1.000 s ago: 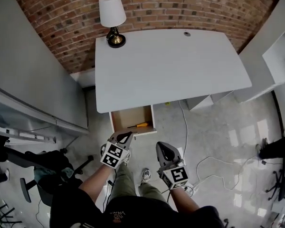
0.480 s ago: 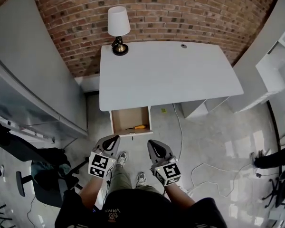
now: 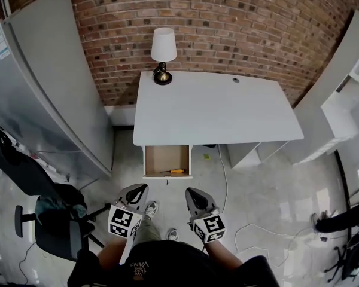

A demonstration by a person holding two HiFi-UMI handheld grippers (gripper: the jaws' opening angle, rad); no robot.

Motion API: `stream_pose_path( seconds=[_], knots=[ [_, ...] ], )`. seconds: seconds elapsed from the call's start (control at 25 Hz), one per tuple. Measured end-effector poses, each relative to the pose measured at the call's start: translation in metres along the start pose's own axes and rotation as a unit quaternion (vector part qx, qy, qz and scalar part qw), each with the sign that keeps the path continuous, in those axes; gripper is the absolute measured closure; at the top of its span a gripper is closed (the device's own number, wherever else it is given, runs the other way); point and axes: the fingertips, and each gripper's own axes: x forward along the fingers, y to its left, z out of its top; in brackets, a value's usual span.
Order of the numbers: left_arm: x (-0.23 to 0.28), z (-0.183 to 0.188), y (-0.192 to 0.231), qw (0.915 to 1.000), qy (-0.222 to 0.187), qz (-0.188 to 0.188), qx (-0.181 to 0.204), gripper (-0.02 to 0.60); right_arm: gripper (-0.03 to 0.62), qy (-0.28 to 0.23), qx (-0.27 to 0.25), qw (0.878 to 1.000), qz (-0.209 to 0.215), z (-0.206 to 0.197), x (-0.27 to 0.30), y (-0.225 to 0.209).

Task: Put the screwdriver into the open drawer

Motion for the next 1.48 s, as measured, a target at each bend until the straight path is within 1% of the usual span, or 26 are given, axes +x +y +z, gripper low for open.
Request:
stream_pose_path(
  seconds=[0.12,0.4,1.0,1.48],
  knots=[
    [-0.01,-0.002,-0.008,0.9999,-0.009,0.009,-0.007,0.574,0.597,0.002,-0.007,1.0,0.004,-0.003,-0.007,0.003],
    [-0.03,0.001,-0.027,0.9995,-0.023,0.013,-0.015,0.574,0.597,0.002,-0.013,1.0,-0.004,-0.004,-0.027,0.008],
    [-0.042,0.004,-0.032,0.9992,-0.031,0.021,-0.015,0.575,0.597,0.004,-0.02,1.0,-0.01,-0.004,-0.036,0.013],
    [-0.046,-0.003,-0.039,0.9993,-0.028,0.015,-0.018,0.575,0.597,0.009,-0.024,1.0,-0.007,-0.01,-0.037,0.018]
  ],
)
